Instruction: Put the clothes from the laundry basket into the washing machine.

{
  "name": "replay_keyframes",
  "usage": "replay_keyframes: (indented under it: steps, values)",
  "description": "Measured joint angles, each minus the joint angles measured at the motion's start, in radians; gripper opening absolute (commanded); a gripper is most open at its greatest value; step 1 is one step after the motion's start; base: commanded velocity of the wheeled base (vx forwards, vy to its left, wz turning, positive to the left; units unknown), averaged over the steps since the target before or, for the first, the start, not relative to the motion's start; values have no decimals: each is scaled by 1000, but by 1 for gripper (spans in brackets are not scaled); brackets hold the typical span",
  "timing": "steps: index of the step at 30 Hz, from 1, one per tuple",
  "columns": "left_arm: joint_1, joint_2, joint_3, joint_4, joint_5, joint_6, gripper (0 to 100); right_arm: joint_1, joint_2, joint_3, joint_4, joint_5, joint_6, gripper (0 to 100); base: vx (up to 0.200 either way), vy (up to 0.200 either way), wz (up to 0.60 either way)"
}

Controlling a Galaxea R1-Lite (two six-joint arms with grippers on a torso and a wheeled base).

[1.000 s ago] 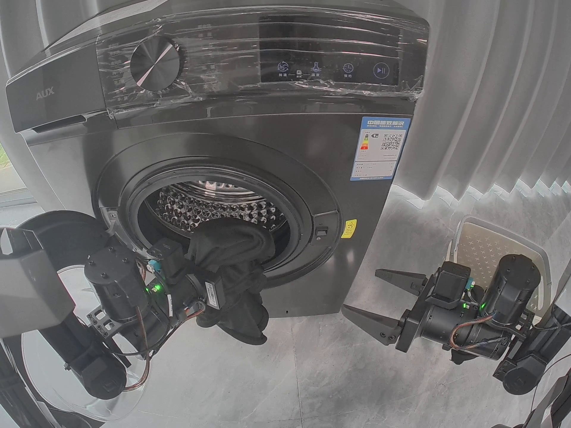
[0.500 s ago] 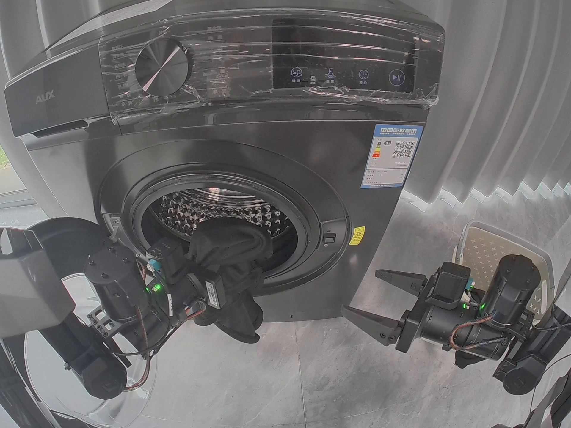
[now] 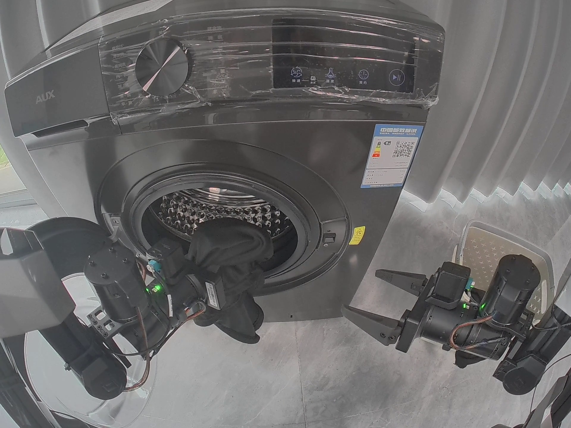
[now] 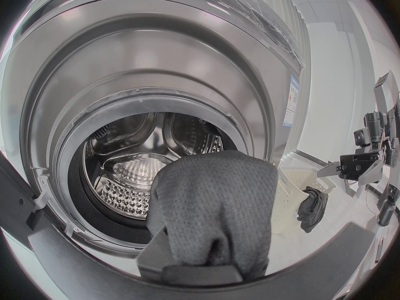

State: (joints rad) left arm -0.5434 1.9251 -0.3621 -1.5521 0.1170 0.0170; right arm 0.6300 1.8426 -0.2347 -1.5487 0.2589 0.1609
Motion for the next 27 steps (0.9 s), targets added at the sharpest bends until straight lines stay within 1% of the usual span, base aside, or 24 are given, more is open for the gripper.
replay_keyframes:
  steps: [3, 27]
  values:
    - [0, 3, 0, 0, 0, 0, 0, 0, 0, 0, 0, 0, 0, 100, 0, 200, 0]
    - [0, 5, 1, -1, 0, 6, 0, 0, -3, 0, 0, 0, 0, 100, 0, 0, 0]
